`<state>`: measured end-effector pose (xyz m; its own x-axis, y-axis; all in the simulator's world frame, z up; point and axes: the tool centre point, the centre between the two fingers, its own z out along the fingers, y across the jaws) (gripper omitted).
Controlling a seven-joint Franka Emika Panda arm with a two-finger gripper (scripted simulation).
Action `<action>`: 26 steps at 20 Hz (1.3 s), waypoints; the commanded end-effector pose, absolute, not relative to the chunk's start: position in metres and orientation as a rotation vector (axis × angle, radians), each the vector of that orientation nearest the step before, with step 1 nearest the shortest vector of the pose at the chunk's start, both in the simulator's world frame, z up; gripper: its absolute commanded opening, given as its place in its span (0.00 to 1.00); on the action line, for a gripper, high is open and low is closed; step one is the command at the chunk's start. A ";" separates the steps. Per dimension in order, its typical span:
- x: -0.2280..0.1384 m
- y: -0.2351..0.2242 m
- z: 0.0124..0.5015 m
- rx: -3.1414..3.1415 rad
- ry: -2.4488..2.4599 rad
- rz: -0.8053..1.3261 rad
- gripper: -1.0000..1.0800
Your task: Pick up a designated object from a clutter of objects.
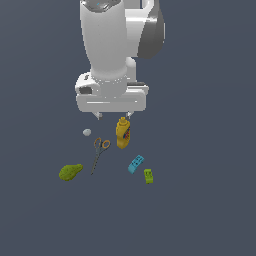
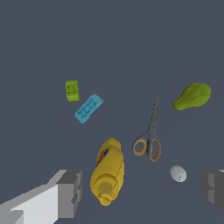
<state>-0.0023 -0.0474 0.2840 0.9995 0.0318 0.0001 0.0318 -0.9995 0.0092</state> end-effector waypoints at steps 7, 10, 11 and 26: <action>-0.016 -0.101 0.228 3.126 0.138 -0.004 0.96; -0.027 -0.126 0.201 3.123 0.183 -0.006 0.96; -0.032 -0.134 0.193 3.122 0.199 -0.006 0.96; -0.112 -0.218 0.089 3.113 0.397 -0.004 0.96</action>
<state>-0.1049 -0.2133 0.0959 0.9707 0.2402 -0.0044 0.2402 -0.9707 0.0033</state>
